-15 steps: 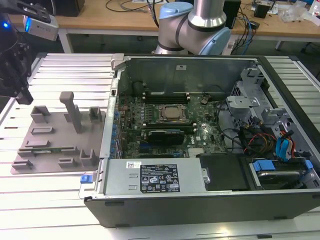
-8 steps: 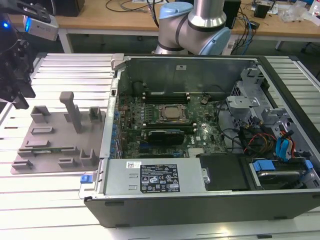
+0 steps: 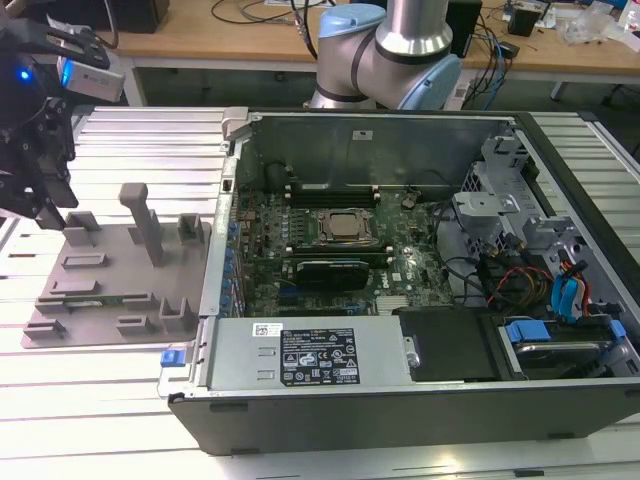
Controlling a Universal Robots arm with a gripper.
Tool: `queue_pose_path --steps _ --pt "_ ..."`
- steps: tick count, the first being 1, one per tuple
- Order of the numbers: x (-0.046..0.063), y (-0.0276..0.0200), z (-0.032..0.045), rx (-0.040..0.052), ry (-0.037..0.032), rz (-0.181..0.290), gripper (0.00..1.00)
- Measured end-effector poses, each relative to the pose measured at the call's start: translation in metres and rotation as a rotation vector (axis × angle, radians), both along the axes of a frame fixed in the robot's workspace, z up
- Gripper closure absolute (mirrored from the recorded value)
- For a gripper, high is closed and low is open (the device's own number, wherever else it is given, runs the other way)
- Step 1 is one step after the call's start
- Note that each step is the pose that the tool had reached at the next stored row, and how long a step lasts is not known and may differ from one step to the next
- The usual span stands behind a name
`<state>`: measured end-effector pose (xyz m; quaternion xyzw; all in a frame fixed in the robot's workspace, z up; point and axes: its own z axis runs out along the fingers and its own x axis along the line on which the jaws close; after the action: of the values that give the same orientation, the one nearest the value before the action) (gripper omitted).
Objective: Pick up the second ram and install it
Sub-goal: 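Pick up the second ram and move it above second insertion slot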
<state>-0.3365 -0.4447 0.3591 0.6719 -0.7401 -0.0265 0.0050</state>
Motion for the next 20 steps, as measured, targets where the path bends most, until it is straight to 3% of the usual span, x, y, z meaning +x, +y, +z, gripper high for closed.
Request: queue_pose_path --steps 20 --pt "0.000 0.0000 -0.0265 0.0000 0.0000 0.000 0.66"
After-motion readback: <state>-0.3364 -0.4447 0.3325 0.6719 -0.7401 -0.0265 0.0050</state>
